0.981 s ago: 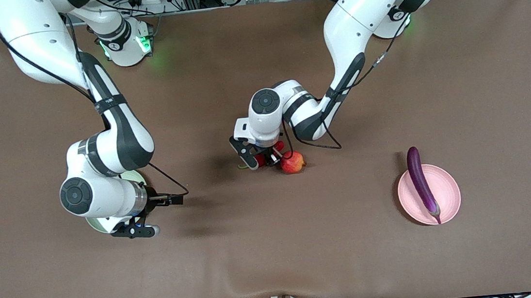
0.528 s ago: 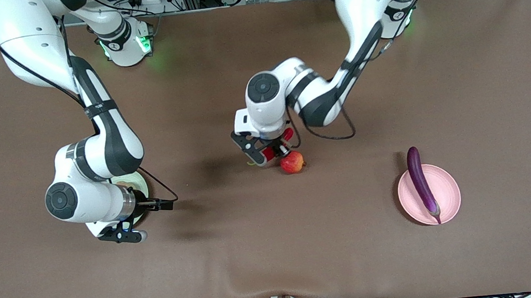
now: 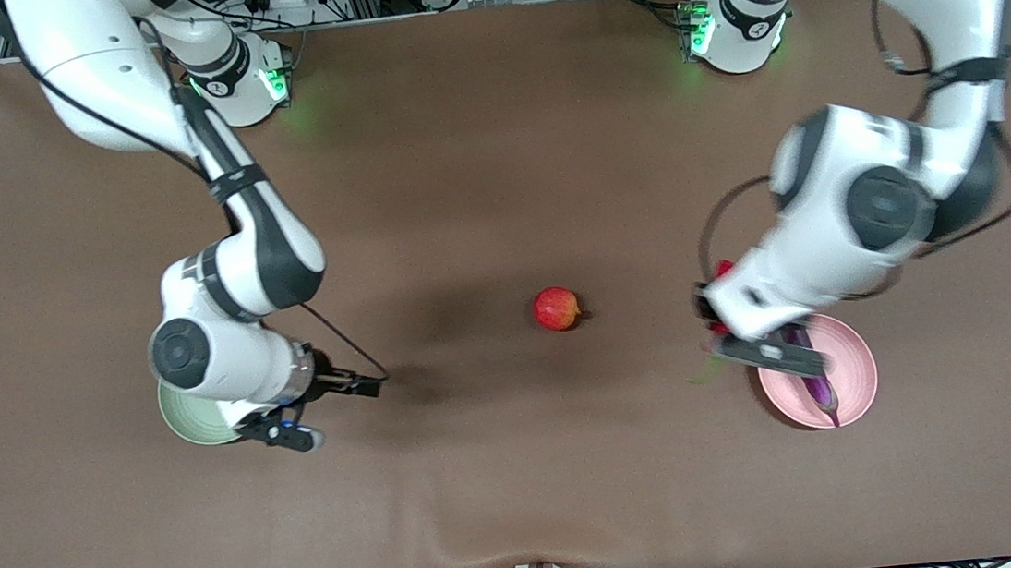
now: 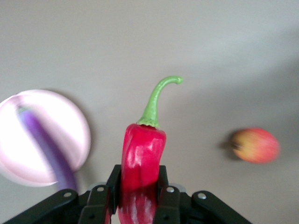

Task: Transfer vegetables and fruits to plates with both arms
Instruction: 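Carry the chili to the pink plate while the right gripper reaches the apple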

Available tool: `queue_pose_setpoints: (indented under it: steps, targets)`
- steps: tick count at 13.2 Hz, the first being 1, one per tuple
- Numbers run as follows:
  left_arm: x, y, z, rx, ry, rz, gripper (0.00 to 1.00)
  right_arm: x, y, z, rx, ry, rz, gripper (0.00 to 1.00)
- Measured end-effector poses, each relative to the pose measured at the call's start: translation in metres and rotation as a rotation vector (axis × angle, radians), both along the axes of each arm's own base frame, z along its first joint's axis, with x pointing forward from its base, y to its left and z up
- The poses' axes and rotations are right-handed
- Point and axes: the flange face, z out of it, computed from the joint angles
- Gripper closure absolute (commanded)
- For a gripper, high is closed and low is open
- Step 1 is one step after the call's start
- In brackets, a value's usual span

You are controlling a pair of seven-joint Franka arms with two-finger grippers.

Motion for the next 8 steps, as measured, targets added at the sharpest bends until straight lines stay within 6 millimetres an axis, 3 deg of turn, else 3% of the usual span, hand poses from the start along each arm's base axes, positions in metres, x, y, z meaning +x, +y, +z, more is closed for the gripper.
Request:
queue_pose_setpoints:
  steps: [2,4,6,8]
  targets:
    - [0.017,0.082,-0.012,-0.002,0.015,0.157,1.0,-0.017,0.056,0.009,0.051,-0.008,-0.059,0.0]
    - [0.029,0.144,-0.036,-0.015,0.008,0.264,1.0,-0.032,0.104,0.019,0.086,-0.038,-0.124,0.0]
    - [0.039,0.183,-0.068,-0.046,0.004,0.359,1.0,-0.042,0.143,0.013,0.124,-0.079,-0.196,0.0]
    - [0.045,0.192,-0.093,-0.105,0.012,0.489,1.0,-0.052,0.186,-0.008,0.159,-0.097,-0.255,0.0]
